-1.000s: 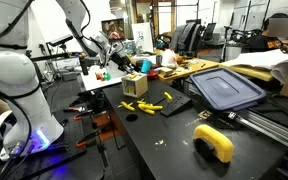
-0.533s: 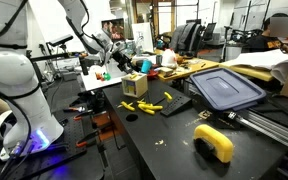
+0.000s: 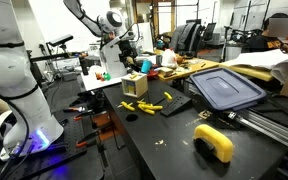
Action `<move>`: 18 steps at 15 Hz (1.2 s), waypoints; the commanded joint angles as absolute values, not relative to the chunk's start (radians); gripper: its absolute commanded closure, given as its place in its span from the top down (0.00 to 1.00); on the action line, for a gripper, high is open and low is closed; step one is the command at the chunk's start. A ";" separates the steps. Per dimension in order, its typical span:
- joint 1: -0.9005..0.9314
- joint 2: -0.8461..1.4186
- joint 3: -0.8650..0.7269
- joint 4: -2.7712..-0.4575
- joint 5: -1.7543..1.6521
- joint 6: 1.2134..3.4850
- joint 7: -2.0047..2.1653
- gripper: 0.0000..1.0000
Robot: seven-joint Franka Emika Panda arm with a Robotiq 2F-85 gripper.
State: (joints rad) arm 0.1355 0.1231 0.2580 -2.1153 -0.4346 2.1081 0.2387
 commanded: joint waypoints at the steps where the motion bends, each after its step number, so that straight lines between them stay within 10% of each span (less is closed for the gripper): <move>1: 0.134 0.060 0.211 -2.119 -0.247 2.032 0.033 1.00; 18: 0.211 0.102 0.215 -2.115 -0.173 2.050 -0.140 1.00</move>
